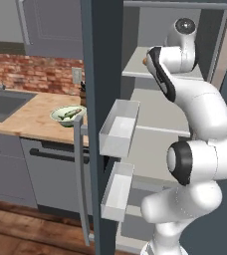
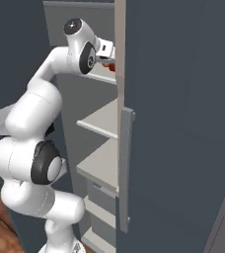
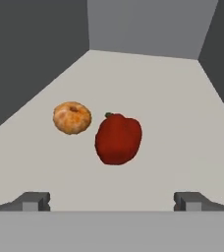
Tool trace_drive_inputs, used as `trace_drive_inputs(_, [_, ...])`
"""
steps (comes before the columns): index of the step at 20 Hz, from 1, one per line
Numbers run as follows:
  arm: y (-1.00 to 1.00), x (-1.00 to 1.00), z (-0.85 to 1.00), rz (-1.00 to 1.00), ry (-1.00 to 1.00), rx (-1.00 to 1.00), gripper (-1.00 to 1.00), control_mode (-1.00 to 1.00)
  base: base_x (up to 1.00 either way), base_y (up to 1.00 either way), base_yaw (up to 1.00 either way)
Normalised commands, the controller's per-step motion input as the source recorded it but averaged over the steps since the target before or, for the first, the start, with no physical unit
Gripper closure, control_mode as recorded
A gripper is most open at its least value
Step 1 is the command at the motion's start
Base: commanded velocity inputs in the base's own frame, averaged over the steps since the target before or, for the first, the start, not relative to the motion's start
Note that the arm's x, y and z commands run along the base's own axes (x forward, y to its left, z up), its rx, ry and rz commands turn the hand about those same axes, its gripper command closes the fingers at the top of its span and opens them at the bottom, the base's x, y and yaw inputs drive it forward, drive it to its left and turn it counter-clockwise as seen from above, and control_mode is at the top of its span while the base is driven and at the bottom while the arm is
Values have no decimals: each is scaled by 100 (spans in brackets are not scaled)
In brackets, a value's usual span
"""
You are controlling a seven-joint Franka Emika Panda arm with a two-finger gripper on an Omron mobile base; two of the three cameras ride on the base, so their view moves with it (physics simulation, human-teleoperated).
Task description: Take the bell pepper, fish, and tangerine from the freezer and place them in the bowl on the counter.
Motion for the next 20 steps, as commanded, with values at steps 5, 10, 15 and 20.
trace_drive_inputs(5, [-25,31,-14,0,0,0,-100,-100,0,0,0])
trace_drive_inputs(10, [-12,20,-26,0,1,0,-100,-100,0,0,0])
trace_drive_inputs(15, [0,21,-18,0,0,0,-100,-100,0,0,0])
trace_drive_inputs(20, [0,28,-10,0,0,0,-100,-100,0,0,0])
